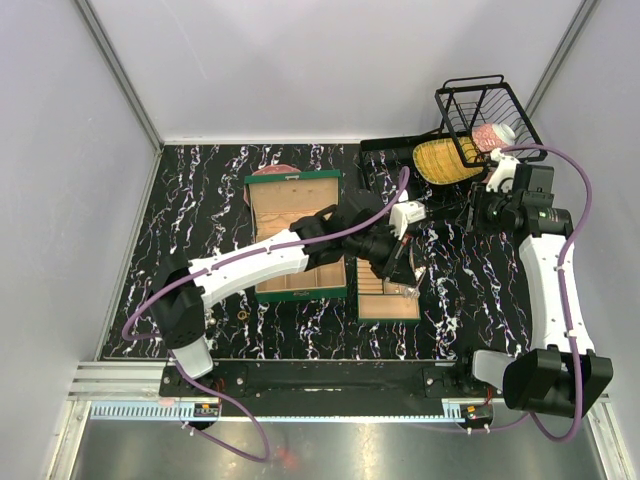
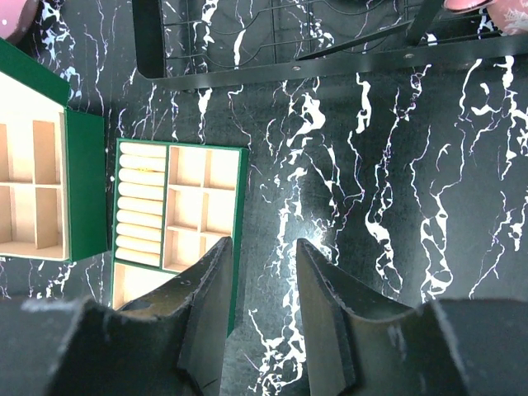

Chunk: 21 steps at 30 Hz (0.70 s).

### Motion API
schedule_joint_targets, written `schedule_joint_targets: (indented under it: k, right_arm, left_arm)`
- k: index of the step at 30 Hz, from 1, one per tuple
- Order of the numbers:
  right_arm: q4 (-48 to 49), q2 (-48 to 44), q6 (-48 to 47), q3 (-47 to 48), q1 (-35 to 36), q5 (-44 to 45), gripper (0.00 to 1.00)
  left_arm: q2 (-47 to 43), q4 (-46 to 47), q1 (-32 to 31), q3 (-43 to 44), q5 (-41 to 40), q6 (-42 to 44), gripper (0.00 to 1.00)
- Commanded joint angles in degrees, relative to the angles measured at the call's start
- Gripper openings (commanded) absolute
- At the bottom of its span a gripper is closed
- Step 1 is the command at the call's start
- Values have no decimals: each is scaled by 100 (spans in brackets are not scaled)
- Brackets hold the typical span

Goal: Organize the mixed jewelry

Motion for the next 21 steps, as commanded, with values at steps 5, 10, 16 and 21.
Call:
schedule_joint_targets:
  k: [5,10,16,21]
  right_arm:
    - [177,-205,-100,-109,-38,-22,42]
    - [185,-187,-91,-136,-38,-48,43]
    - [185,-196,-100,-118,-47,-57,43]
    - [177,-196,-126,-118,-47,-57,43]
  left_arm:
    - [-48,341,-61,20,2,68,0]
    - [-74,341,-61,-129,-60,192,0]
    - [40,411,-61,-278,-34,262,0]
    - [163,499,-70,-340,-25,323,0]
